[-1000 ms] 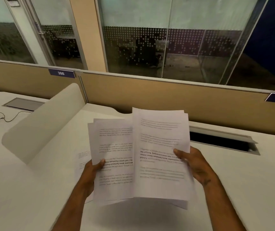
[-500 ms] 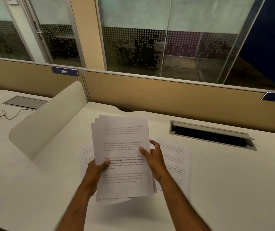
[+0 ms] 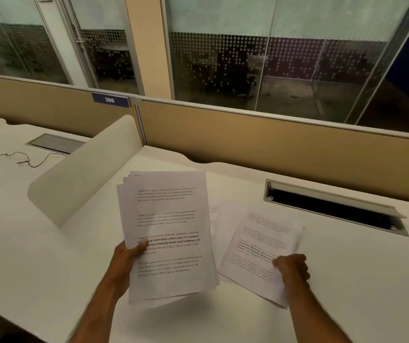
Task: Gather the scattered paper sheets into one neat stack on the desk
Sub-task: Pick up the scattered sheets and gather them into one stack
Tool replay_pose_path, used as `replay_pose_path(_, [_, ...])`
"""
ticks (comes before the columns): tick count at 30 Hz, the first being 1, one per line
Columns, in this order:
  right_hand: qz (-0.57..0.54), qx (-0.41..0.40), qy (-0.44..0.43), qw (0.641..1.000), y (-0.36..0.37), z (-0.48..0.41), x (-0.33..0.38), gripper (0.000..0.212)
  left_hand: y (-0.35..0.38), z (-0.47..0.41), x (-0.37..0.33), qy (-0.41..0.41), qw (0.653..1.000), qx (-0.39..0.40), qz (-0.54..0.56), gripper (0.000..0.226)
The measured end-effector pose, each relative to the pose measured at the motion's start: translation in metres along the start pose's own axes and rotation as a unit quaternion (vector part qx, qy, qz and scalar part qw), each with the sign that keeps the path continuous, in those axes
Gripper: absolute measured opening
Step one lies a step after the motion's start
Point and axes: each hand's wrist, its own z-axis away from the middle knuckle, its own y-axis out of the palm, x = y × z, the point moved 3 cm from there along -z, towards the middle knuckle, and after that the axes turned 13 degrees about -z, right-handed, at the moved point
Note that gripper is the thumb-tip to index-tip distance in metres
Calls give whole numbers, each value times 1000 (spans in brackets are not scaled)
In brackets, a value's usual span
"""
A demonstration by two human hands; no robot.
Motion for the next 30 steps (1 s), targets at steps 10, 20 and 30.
replay_pose_path(10, [-288,148,-254,911,-66,23,81,22,9,-8,-12,2,1000,-11,8,31])
replay_pose_path(20, [-287,391,-254,837,-26,119,96,36,31,7,-21,11,1000,1,14,38])
replay_pose_path(30, [-228,358,-286,859,56,174,85,22,32,21,-16,12,999,1,29,48])
